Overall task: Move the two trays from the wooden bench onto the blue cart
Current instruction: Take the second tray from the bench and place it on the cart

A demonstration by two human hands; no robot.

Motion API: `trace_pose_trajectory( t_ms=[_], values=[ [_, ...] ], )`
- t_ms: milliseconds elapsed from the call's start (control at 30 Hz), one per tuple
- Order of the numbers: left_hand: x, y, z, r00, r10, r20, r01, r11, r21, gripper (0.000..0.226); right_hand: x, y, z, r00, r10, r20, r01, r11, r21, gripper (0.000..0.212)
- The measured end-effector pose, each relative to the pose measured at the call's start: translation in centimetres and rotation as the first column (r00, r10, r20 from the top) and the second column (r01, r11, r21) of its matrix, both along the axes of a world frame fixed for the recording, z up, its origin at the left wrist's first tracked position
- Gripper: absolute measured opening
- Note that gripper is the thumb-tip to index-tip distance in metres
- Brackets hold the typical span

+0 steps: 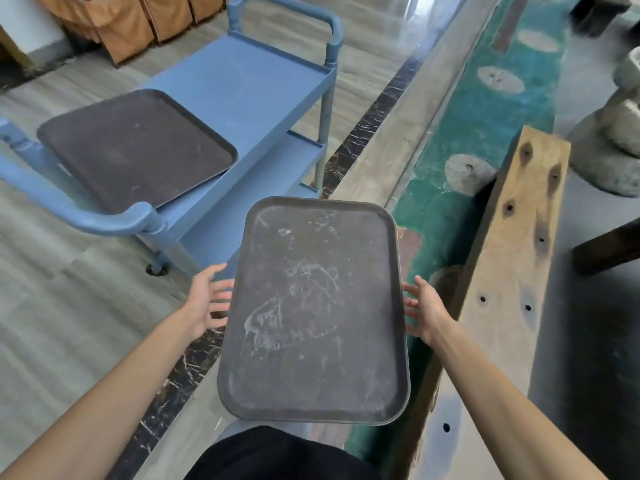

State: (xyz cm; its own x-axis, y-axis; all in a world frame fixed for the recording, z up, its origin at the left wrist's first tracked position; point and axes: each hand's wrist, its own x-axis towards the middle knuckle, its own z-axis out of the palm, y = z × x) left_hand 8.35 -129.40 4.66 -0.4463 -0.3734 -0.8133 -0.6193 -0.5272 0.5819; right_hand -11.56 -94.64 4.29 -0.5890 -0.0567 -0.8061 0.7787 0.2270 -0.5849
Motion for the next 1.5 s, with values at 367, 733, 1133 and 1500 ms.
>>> trace_pose_trajectory(
  t_ms=[367, 733, 1133, 1500],
  values=[
    [-18.4, -7.6, -0.6, 0.994, 0.02, -0.104, -0.018, 1.0, 0.02, 0.072, -21.1, -8.6, 1.5, 0.993, 0.066, -0.093, -0.062, 0.997, 0.05, 0.046],
    [-27.7, -15.3, 3.8, 0.979, 0.135, -0.156, -0.141, 0.99, -0.03, 0.069, -35.0, -19.6, 4.2, 0.97, 0.204, -0.13, -0.204, 0.979, 0.016, 0.039],
    [-38.8, -26.2, 5.4, 0.934, 0.319, -0.162, -0.352, 0.902, -0.251, 0.028, -52.7, -37.9, 5.1, 0.793, 0.527, -0.305, -0.549, 0.836, 0.018, 0.029],
    [-46.9, -36.1, 4.9, 0.868, 0.488, -0.085, -0.491, 0.823, -0.286, 0.041, -64.6, -53.6, 3.8, 0.628, 0.701, -0.338, -0.729, 0.682, 0.06, 0.046]
  ],
)
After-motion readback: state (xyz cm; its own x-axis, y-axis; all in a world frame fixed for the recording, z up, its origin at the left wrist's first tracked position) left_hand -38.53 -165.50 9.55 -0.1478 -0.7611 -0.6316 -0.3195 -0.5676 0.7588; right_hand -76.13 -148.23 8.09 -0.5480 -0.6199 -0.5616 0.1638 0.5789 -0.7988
